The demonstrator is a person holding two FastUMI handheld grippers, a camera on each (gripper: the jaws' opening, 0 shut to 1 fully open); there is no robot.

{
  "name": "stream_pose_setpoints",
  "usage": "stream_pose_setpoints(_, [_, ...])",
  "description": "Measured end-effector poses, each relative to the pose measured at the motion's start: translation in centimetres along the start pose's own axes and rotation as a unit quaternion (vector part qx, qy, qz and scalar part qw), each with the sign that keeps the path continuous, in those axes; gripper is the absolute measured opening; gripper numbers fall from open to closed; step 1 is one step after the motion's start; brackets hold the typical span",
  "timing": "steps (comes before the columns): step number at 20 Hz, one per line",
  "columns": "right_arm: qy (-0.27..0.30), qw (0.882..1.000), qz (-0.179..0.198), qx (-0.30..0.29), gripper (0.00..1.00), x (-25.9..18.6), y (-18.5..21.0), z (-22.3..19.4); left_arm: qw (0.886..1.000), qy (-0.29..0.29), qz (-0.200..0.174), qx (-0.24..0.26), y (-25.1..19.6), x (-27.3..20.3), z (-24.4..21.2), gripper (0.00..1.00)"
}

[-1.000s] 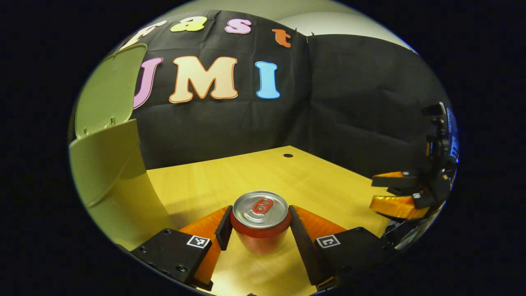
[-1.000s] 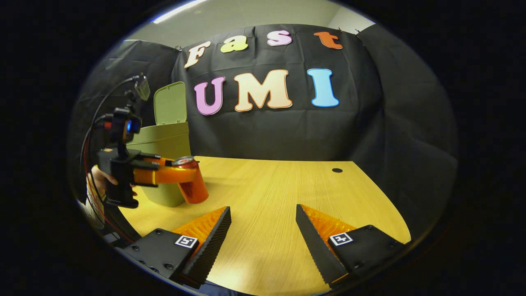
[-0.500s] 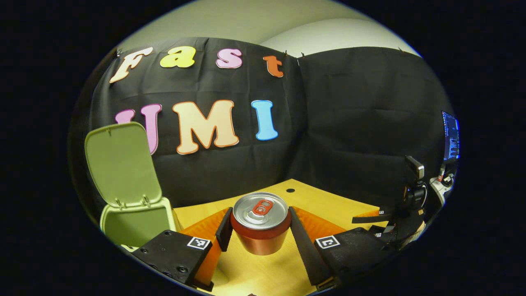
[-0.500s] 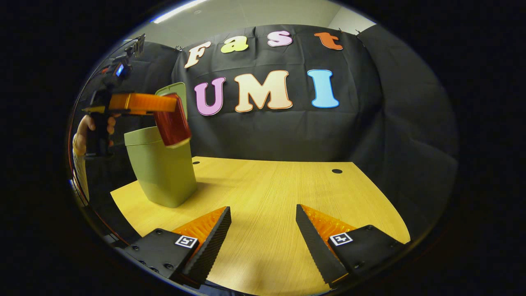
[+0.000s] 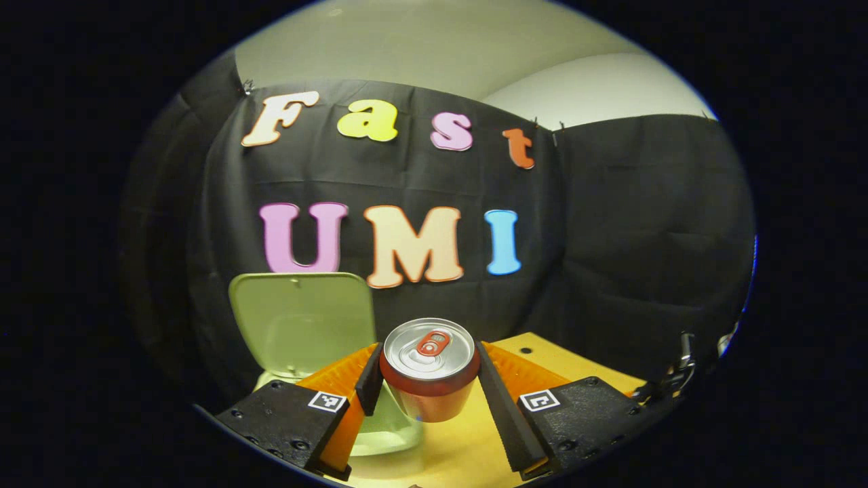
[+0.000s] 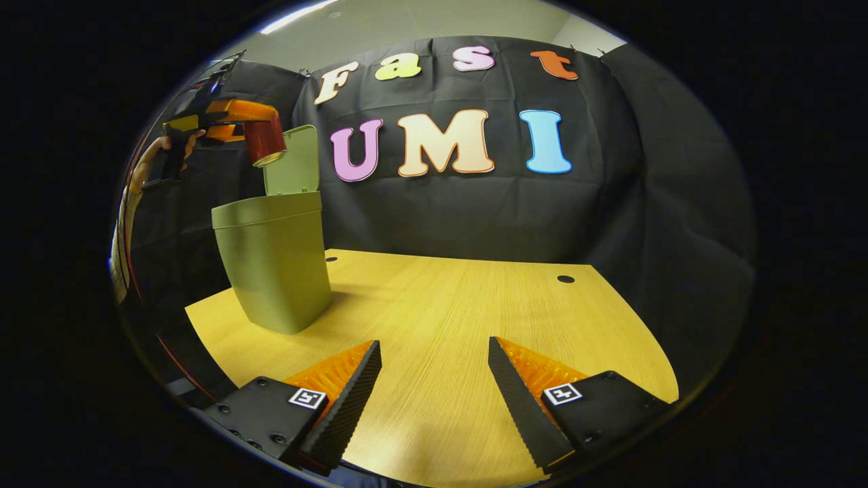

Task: Press the lid of the desktop garbage bin to open it, pick up the crumpled paper on the desktop and throw it into the bin, then pick up the pop can on the desktop and drop it into the bin, and finally close the garbage bin lid.

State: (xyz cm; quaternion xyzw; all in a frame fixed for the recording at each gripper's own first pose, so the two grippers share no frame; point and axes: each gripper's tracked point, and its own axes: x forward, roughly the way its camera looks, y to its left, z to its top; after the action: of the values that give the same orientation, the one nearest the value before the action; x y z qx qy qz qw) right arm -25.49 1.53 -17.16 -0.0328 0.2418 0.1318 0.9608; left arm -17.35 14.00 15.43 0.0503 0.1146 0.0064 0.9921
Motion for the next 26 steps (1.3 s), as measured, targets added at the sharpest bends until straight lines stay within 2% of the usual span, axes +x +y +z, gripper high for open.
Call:
stream_pose_setpoints(3, [0.003,1.0,-0.003,0.002,1.0,0.1,-0.3,-0.1,0.999,0.026,0.042,0.009,4.0,-0.2,-1.9,0.78])
stream_pose_setpoints(7, [0.006,1.0,-0.006,0.003,1.0,0.0,-0.5,-0.3,0.996,0.056,0.066,-0.011,7.1,0.0,-4.8,0.78])
stream_pose_setpoints(11, [0.006,1.0,-0.008,0.005,1.0,0.7,-0.5,0.3,0.993,0.074,0.086,-0.005,9.2,0.2,-5.7,0.8])
stream_pose_setpoints(13, [0.009,1.0,-0.007,0.004,1.0,0.8,-0.5,0.0,0.993,0.059,0.099,0.002,10.0,0.4,-4.5,0.8])
stream_pose_setpoints(15, [0.013,1.0,-0.006,0.001,1.0,1.0,-0.4,-0.3,0.993,0.05,0.104,0.005,10.2,0.6,-3.2,0.87])
stream_pose_setpoints(19, [0.024,1.0,0.0,-0.004,1.0,1.6,0.1,-0.8,0.993,0.036,0.109,-0.005,10.5,1.4,0.4,0.85])
stream_pose_setpoints(26, [0.03,1.0,0.005,-0.007,1.0,1.9,0.4,-1.1,0.991,0.003,0.135,0.009,11.2,4.1,7.4,0.84])
